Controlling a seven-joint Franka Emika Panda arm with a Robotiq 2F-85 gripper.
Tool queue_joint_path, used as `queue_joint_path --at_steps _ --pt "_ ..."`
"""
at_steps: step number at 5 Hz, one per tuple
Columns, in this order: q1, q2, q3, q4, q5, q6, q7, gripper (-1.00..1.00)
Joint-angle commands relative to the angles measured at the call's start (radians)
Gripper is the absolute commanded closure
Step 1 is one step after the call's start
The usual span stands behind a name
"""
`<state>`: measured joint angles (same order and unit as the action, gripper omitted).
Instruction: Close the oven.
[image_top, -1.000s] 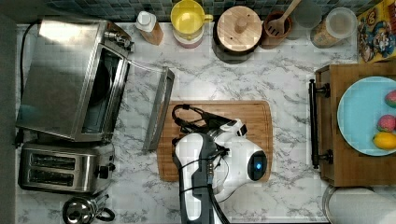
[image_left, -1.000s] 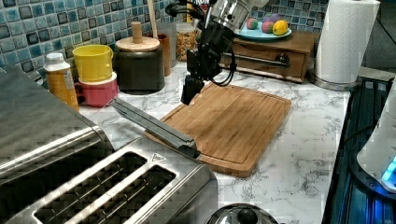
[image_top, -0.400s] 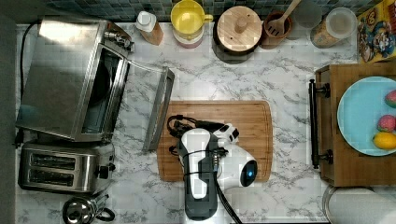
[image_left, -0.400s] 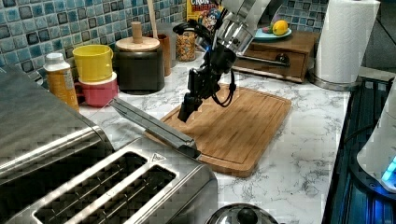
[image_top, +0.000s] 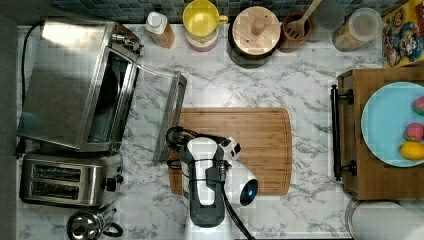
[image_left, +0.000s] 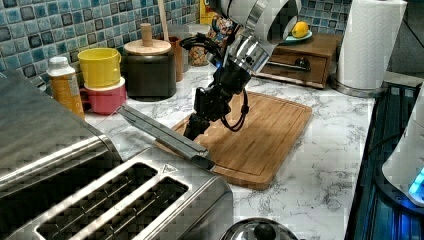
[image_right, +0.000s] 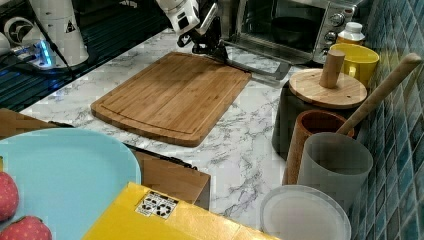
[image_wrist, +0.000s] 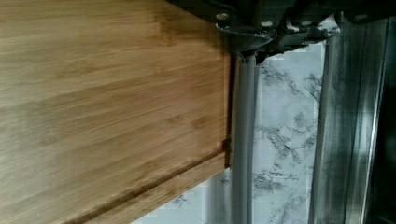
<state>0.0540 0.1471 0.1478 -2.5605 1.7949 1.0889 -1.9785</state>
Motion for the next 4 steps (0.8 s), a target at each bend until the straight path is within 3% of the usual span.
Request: queue_joint_path --at_steps 1,2,4 --pt "-0.017 -0.024 -0.008 0.194 -0.046 0.01 0.01 1.0" --pt "0.01 0.084 0.009 0.272 -0.152 0.009 0.119 1.0" --pt "0.023 0.095 0.016 0.3 -0.213 0.045 0.243 1.0"
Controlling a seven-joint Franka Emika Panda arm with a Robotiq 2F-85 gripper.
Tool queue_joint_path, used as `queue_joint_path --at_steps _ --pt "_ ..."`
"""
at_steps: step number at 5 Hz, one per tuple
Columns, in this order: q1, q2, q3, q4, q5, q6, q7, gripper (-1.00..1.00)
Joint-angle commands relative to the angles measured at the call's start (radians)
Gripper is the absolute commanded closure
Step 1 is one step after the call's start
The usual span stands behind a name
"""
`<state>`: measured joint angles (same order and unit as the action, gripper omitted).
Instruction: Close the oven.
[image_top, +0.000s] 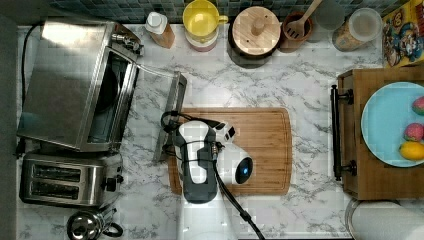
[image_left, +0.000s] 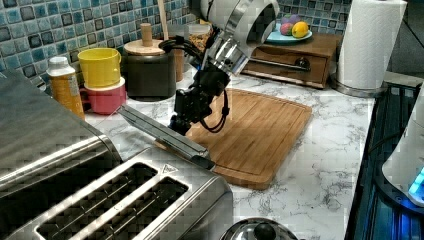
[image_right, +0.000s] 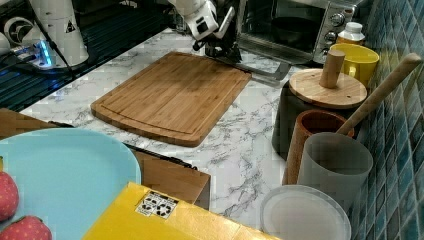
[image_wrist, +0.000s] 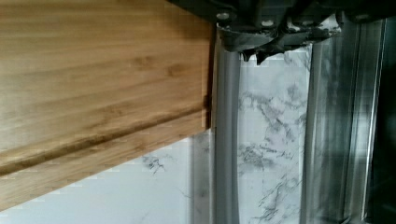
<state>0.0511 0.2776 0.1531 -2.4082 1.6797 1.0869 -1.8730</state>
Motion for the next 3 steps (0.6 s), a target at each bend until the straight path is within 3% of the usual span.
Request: queue_joint_path --at_steps 1,3 --pt "0.02 -0.046 0.003 0.155 -0.233 0.037 0.289 1.0" --pt "0.034 -0.075 0.028 0.189 -0.433 -0.045 0.491 1.0"
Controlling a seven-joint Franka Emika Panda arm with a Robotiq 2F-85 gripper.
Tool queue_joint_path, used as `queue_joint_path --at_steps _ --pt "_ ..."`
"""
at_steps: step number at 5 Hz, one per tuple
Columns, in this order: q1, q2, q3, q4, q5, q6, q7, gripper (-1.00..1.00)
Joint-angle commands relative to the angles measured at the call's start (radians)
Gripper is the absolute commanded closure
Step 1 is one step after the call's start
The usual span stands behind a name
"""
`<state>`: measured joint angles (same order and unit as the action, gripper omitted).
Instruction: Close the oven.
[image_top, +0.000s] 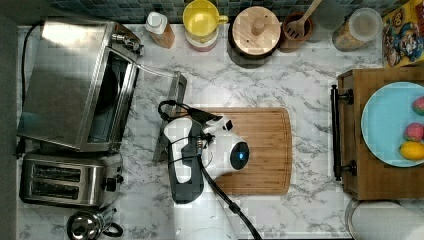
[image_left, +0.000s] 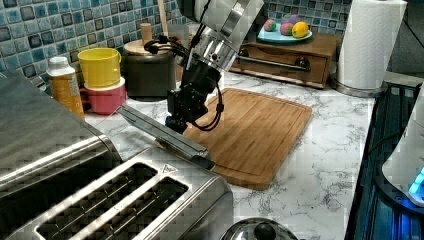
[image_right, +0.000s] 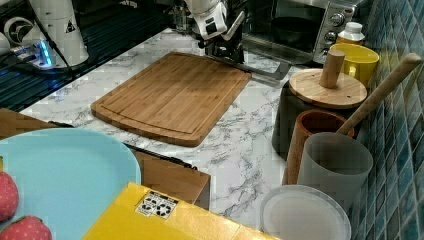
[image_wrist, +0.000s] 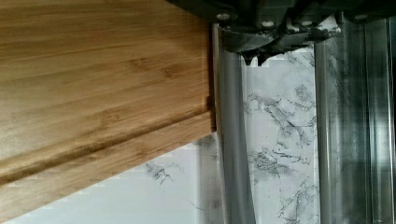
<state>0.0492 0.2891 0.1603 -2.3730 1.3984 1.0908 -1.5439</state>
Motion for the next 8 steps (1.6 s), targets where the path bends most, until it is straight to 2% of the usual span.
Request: queue_joint_path --at_steps 1,3,4,6,7,8 --pt "0.042 -0.173 0.053 0.144 -0.166 -0.044 0.191 1.0" --pt "0.101 -0.242 0.084 0.179 -0.42 -0.001 0.418 1.0" --pt "0.126 -0.194 0.08 0.243 -0.609 -0.024 0.567 1.0" --pt "0.128 -0.251 0.11 0.254 -0.723 0.001 0.684 1.0" --pt "0.127 -0.243 0.126 0.314 -0.907 -0.063 0.838 1.0" --pt "0.133 -0.17 0.136 0.423 -1.118 -0.161 1.034 1.0"
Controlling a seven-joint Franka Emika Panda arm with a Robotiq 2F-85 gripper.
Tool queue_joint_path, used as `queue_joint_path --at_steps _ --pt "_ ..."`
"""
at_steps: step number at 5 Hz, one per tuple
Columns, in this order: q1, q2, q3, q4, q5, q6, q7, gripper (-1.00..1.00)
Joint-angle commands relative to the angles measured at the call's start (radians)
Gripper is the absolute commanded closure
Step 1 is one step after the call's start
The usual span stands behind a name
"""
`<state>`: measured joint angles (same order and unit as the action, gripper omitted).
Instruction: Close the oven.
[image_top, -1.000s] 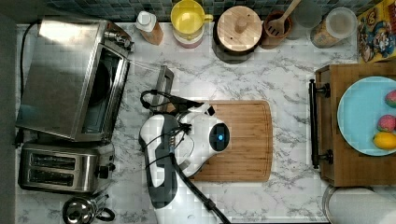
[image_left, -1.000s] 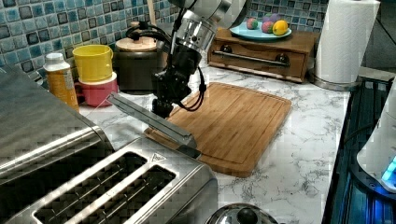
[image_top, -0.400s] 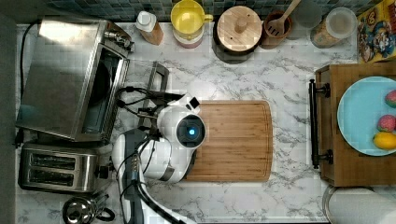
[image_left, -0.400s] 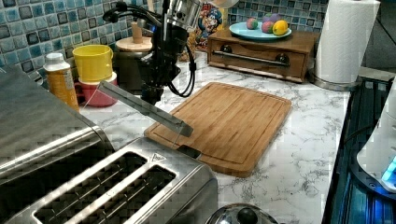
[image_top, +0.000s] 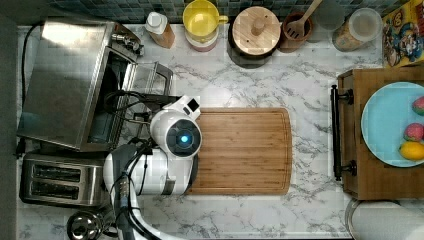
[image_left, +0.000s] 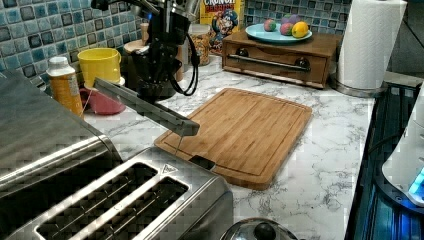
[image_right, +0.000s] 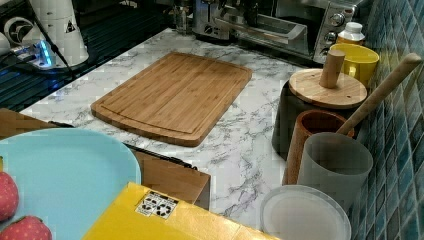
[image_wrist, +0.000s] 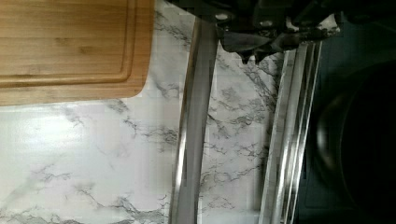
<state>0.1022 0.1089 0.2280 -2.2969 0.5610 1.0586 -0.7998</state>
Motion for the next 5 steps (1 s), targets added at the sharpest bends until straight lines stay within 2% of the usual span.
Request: queue_joint_path --at_steps 1,2,3,4,5 --pt "0.07 -0.015 0.079 0.311 -0.284 -0.066 0.301 1.0" --pt "0.079 -0.011 0.087 0.363 -0.415 -0.102 0.423 1.0" --pt "0.097 0.078 0.094 0.501 -0.654 -0.285 0.624 1.0" --pt "0.114 0.112 0.095 0.558 -0.686 -0.361 0.675 1.0" --pt "0.07 0.044 0.11 0.464 -0.538 -0.249 0.623 1.0"
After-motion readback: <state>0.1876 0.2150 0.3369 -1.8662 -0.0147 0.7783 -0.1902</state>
